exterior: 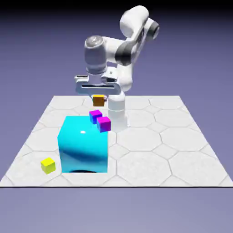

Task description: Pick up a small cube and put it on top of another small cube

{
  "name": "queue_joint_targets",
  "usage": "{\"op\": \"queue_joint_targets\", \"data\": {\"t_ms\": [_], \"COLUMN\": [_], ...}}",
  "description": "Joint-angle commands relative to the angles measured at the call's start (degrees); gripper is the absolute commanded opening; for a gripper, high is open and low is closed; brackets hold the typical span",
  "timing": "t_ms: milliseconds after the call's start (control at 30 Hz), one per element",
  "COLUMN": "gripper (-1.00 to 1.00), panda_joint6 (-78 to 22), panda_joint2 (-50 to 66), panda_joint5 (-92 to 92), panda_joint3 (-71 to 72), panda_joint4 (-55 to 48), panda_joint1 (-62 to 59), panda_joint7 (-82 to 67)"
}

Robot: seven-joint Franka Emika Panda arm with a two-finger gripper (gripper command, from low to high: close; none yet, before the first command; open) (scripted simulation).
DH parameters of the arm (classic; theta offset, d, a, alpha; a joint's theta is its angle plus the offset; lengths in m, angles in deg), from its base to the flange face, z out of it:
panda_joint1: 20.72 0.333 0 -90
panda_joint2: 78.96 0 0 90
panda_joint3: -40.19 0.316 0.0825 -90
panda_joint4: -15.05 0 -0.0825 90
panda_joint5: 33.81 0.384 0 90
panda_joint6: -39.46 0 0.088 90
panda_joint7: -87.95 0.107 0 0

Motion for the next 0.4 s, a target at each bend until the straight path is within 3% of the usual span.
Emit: {"op": "queue_joint_targets", "data": {"t_ms": [0,100,267,300,367], "gripper": [-1.00,-1.00,-1.00,1.00,1.00], "panda_joint6": [-0.88,-2.15,7.94,7.94,5.70], "panda_joint2": [-1.82,-4.52,-3.41,-3.41,-3.66], "panda_joint5": [1.01,2.35,5.17,5.17,4.54], "panda_joint3": [0.53,1.32,4.60,4.60,3.87], "panda_joint4": [0.63,1.58,10.90,10.90,8.83], "panda_joint1": [-2.08,-5.17,-3.38,-3.38,-3.77], "panda_joint7": [-1.05,-2.59,-2.43,-2.43,-2.46]}}
